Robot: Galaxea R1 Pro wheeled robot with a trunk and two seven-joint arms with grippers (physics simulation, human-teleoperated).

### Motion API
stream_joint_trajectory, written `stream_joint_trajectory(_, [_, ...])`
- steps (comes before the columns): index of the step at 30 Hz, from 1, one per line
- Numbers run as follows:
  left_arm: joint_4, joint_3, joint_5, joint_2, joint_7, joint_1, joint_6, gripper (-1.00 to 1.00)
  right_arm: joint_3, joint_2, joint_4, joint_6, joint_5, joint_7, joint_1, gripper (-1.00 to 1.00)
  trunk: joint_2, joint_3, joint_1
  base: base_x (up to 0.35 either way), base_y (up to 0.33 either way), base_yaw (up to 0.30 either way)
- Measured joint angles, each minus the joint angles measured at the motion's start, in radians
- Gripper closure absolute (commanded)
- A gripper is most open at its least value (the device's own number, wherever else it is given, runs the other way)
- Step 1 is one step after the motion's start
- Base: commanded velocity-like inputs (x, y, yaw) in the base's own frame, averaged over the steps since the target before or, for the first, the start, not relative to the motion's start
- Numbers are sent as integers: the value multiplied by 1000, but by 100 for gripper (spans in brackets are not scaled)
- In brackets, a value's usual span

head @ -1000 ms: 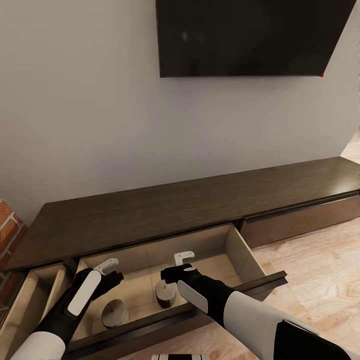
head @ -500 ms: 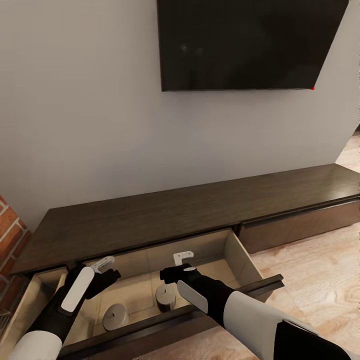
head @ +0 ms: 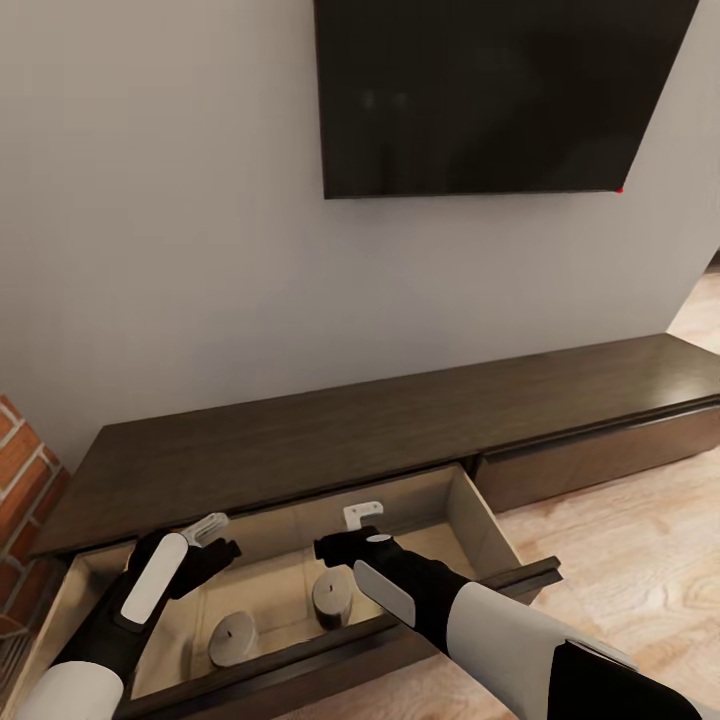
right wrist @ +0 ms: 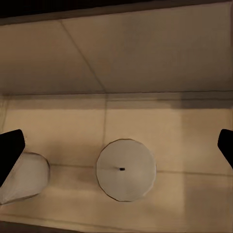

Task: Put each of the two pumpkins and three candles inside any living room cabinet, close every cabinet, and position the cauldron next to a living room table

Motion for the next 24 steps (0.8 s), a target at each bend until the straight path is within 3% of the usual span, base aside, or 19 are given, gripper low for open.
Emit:
stream_joint_trajectory(4, [-1, 1, 0, 0, 0, 0, 0, -100, 0, 0, 0, -28, -1, 1, 0, -100, 28, 13, -15, -231, 41, 0])
stream_joint_trajectory(15, [-6, 1, 0, 0, -1, 0, 1, -100, 0, 0, 0, -64, -1, 23, 0, -100, 105, 47, -58, -20, 3, 0])
stream_joint_trajectory(24, [-9, 1, 0, -1, -1, 0, 2, -100, -1, 0, 5, -92, -2, 29, -1, -100, 168, 82, -92, -268, 66, -129])
